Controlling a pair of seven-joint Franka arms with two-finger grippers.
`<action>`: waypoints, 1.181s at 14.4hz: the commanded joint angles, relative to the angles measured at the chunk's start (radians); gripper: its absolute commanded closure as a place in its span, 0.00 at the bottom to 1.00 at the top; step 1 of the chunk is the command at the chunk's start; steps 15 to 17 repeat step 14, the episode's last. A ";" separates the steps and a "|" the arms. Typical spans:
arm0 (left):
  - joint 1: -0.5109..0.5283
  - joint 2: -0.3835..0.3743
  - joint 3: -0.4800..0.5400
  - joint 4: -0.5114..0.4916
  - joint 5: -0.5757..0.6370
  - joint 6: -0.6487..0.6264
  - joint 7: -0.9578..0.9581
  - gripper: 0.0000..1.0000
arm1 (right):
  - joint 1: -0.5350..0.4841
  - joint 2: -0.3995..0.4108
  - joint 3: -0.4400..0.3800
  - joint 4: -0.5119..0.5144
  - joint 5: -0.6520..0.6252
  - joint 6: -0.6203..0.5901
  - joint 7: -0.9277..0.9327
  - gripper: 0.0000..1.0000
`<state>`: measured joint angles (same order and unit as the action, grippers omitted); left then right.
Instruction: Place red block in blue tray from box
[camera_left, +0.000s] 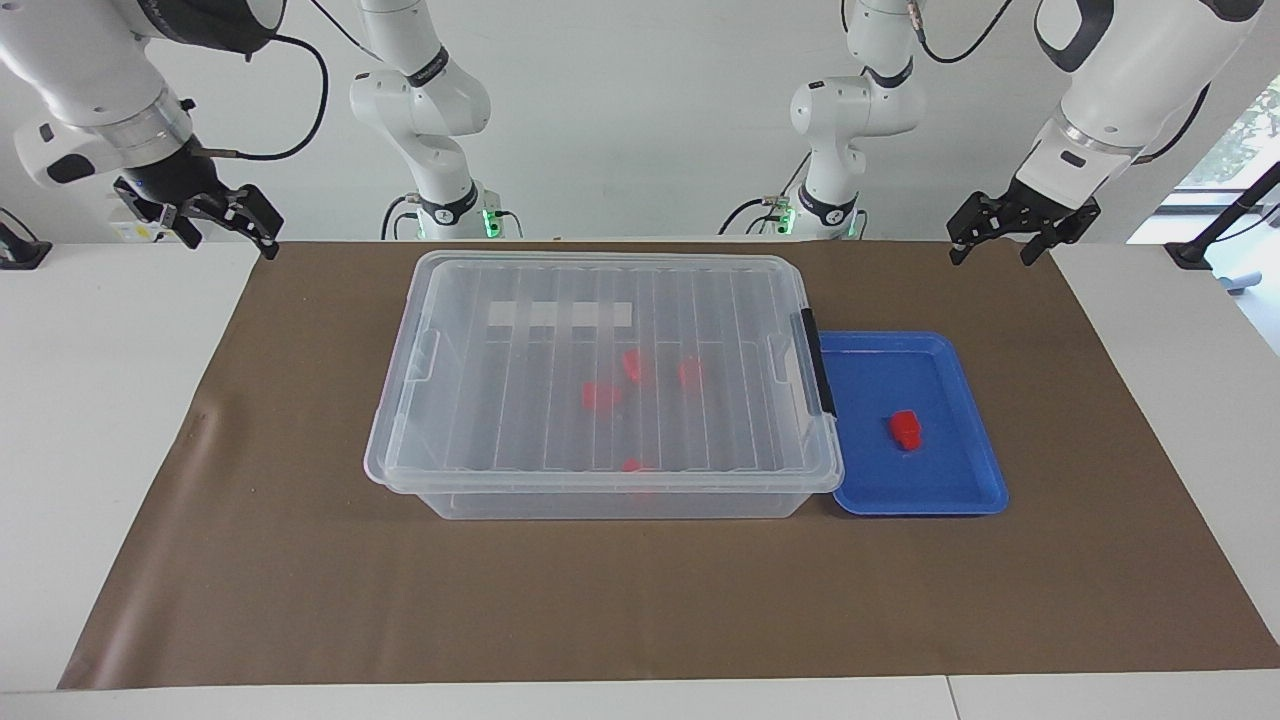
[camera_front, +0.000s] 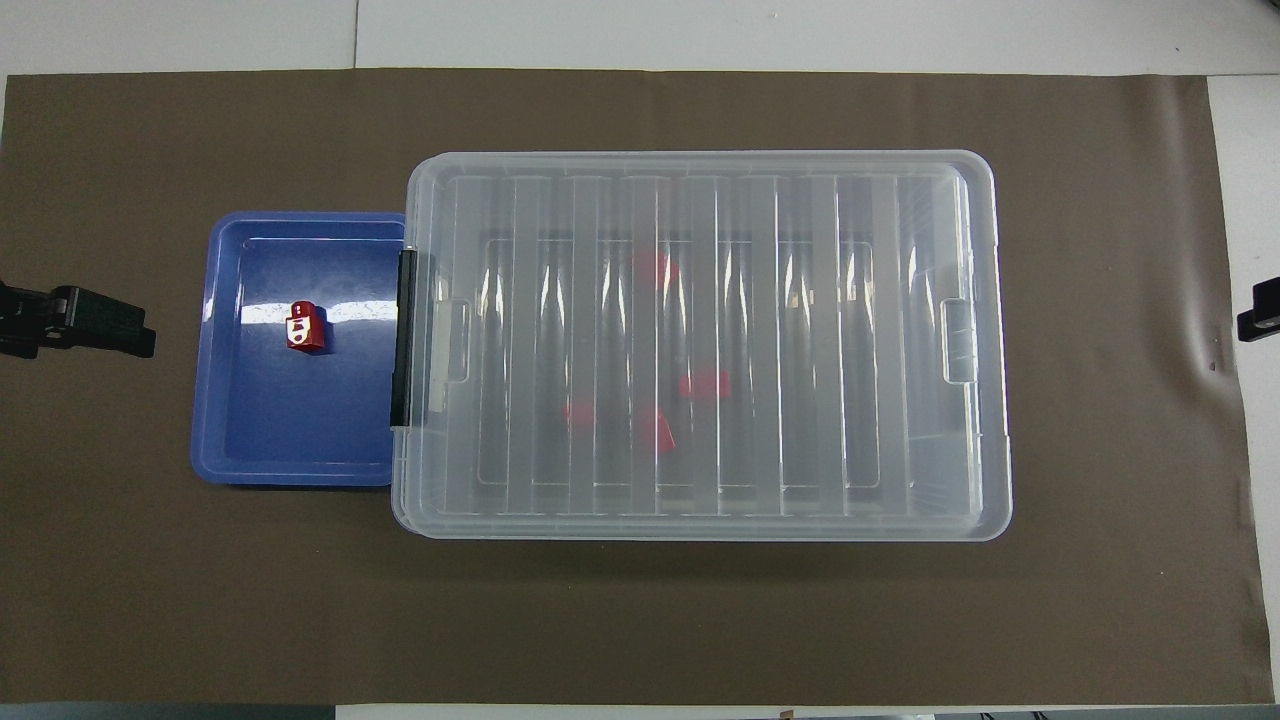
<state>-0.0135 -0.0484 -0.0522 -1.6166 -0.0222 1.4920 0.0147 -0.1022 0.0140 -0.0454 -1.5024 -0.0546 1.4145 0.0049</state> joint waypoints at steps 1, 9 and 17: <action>0.010 -0.007 -0.003 -0.005 -0.013 0.001 0.008 0.00 | -0.002 -0.002 0.022 -0.009 0.016 0.041 -0.016 0.00; 0.010 -0.007 -0.003 -0.005 -0.013 0.001 0.008 0.00 | -0.002 0.004 0.042 -0.001 0.019 0.041 -0.022 0.00; 0.012 -0.007 -0.003 -0.005 -0.013 0.001 0.008 0.00 | -0.001 0.006 0.047 0.001 0.018 0.040 -0.022 0.00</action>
